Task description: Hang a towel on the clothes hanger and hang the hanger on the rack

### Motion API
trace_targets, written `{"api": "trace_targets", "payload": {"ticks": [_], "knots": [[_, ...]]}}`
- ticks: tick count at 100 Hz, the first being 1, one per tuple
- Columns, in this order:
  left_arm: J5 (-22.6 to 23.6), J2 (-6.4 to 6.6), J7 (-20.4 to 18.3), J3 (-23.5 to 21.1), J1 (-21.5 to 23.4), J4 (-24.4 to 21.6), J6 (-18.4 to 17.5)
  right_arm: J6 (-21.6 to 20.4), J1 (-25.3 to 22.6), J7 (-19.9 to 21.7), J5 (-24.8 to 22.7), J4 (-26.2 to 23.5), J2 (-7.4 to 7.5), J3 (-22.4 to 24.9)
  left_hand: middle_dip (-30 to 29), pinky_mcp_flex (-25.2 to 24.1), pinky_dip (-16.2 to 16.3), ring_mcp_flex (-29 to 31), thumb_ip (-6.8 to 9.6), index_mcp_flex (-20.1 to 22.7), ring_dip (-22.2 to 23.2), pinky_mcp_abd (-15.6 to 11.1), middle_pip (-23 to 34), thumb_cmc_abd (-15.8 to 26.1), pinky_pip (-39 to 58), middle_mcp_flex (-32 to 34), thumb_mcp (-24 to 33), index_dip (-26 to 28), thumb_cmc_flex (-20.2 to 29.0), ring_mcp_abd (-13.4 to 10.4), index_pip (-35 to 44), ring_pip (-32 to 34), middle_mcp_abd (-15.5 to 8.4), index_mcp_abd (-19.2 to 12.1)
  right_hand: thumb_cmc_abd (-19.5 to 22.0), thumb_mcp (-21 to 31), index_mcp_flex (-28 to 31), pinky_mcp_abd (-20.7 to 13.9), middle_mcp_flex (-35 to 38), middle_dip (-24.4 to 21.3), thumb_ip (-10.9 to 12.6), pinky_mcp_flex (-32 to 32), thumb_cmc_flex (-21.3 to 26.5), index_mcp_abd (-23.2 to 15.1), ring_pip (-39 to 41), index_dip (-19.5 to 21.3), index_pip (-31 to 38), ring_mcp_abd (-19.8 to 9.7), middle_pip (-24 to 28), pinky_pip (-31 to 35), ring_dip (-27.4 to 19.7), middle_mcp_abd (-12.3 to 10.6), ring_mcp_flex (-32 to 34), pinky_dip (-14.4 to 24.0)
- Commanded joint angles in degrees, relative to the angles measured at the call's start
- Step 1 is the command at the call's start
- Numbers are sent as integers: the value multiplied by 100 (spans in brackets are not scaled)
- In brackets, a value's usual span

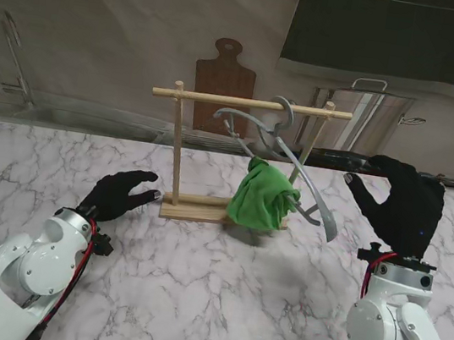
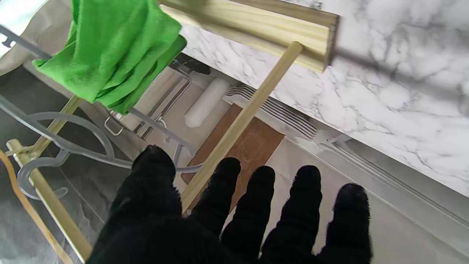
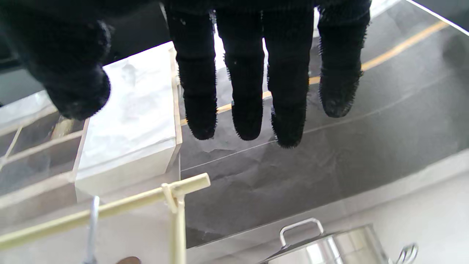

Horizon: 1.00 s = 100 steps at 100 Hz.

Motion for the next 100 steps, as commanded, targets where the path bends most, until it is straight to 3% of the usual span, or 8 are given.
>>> {"api": "trace_targets", "payload": {"ticks": [1, 13, 28, 51, 70, 83, 100], "knots": [[-58, -49, -47, 14, 82, -103, -72, -168, -227, 110, 243, -123, -88, 28, 89, -121, 105, 55, -103, 105, 78, 76, 33, 367, 473, 107, -97, 72, 154, -79, 71, 28, -60, -34, 194, -76, -28, 60, -217, -107, 134, -154, 222, -191, -208, -101, -139, -61, -221, -142, -80, -85, -218, -90], [-257, -73, -6, 15, 176, -203, -205, -858, -498, 180, 931, -340, -193, 13, 114, -116, 101, 88, -102, 111, 88, 76, 46, 368, 541, 174, -98, 76, 160, -84, 67, 37, -70, -36, 168, -82, -24, 59, -286, -179, 137, -192, 292, -174, -296, -123, -157, -81, -334, -191, -100, -104, -283, -94], [-470, -98, 39, 31, 257, -312, -349, -1409, -680, 135, 944, -475, -189, -125, 143, -104, 100, 142, -102, 105, 102, 91, 58, 379, 631, 245, -101, 79, 157, -79, 60, 55, -76, -28, 168, -88, -86, 10, -326, -214, 148, -228, 302, -255, -366, -129, -151, -178, -384, -236, -111, -217, -366, -91], [-501, -101, 58, 19, 326, -395, -494, -2077, -823, 950, 1139, -675, -65, -484, 161, -94, 107, 170, -102, 94, 131, 79, 38, 411, 756, 214, -98, 82, 196, -87, 52, 80, -74, -25, 279, -83, -778, -214, -1153, -380, 157, -541, 235, -367, -899, -245, -375, -466, -803, -591, -371, -458, -1142, -140], [-735, -122, 74, 22, 364, -406, -627, -2152, -618, 1512, 1298, -585, 28, -909, 180, -96, 133, 204, -100, 122, 164, 75, 55, 422, 879, 263, -102, 90, 198, -78, 64, 111, -73, -23, 363, -48, -954, -248, -1360, -420, 154, -641, 169, -404, -985, -287, -392, -529, -897, -717, -440, -546, -1323, -137], [-709, -112, 45, 13, 378, -401, -639, -1979, -442, 1429, 1054, -417, 49, -1027, 188, -113, 129, 200, -100, 114, 174, 71, 53, 428, 913, 262, -102, 91, 195, -89, 61, 110, -77, -31, 405, -25, -997, -251, -1409, -421, 152, -653, 163, -390, -983, -296, -371, -529, -899, -740, -454, -545, -1348, -112], [-698, -115, 54, 9, 367, -362, -603, -1751, -328, 1266, 1072, -218, 10, -939, 195, -122, 110, 199, -101, 103, 183, 51, 49, 442, 928, 253, -101, 91, 194, -87, 55, 108, -69, -18, 409, -5, -989, -258, -1387, -402, 150, -649, 152, -376, -949, -296, -321, -552, -848, -751, -456, -549, -1331, -73]]}}
